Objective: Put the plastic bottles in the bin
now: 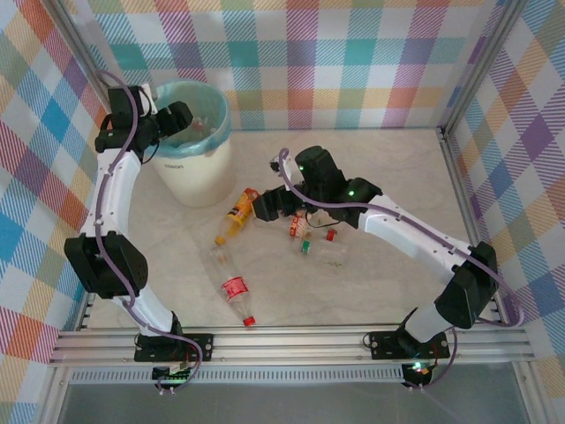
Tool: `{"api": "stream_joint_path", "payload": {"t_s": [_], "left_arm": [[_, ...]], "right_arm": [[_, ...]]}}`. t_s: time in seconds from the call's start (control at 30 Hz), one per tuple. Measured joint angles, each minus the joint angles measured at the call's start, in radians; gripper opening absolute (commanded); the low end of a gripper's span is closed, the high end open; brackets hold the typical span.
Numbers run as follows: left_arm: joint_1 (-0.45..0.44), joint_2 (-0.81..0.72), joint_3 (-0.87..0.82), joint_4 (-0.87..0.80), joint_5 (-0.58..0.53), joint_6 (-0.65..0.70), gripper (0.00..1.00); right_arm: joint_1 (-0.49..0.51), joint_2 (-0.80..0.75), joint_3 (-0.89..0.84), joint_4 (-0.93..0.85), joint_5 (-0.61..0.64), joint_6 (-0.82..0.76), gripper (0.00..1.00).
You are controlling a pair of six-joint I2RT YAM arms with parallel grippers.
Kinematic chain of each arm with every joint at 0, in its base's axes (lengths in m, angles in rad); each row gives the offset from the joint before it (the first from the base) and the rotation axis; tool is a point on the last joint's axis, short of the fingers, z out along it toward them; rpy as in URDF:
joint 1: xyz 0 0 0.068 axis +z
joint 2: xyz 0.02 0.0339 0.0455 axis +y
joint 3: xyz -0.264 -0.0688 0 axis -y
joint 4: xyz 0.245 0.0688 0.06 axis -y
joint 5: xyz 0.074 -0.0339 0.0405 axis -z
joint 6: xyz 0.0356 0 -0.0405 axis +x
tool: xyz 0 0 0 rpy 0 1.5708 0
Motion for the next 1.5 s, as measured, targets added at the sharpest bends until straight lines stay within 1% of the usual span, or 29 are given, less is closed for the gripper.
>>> {"api": "stream_joint_path", "payload": {"t_s": [0.17, 0.27, 0.4, 0.5, 0.6, 0.73, 0.93, 1.07, 1.17, 1.33, 1.5], "left_arm": [[-0.016, -0.113, 0.002, -0.006, -0.024, -0.003, 0.8], [-0.039, -0.203, -0.005, -0.015, -0.049, 0.006, 0.8], [-0.082, -0.358, -0.095, -0.014, -0.061, 0.038, 0.8], [-0.098, -0.46, -0.18, -0.016, -0.06, 0.066, 0.8], [-0.101, -0.533, -0.253, -0.021, -0.063, 0.093, 0.8], [-0.101, -0.59, -0.312, -0.027, -0.076, 0.119, 0.82], [-0.101, -0.634, -0.343, -0.039, -0.094, 0.137, 0.82], [-0.101, -0.646, -0.346, -0.047, -0.098, 0.147, 0.82], [-0.101, -0.651, -0.352, -0.048, -0.101, 0.151, 0.83], [-0.101, -0.652, -0.356, -0.05, -0.109, 0.151, 0.82], [-0.101, -0.652, -0.356, -0.05, -0.11, 0.152, 0.83]], "right_arm": [[0.096, 0.068, 0.052, -0.047, 0.029, -0.003, 0.84], [0.166, 0.148, 0.082, -0.085, 0.047, -0.003, 0.85], [0.237, 0.282, 0.125, -0.144, 0.077, -0.004, 0.88], [0.271, 0.38, 0.17, -0.191, 0.093, -0.005, 0.91], [0.283, 0.454, 0.208, -0.227, 0.104, -0.008, 0.93], [0.286, 0.54, 0.285, -0.28, 0.107, -0.015, 0.93], [0.286, 0.637, 0.369, -0.332, 0.108, -0.023, 0.93], [0.286, 0.689, 0.395, -0.358, 0.107, -0.026, 0.92], [0.287, 0.723, 0.415, -0.38, 0.111, -0.028, 0.89], [0.288, 0.74, 0.417, -0.407, 0.119, -0.039, 0.75], [0.288, 0.74, 0.417, -0.419, 0.138, -0.048, 0.66]]}}
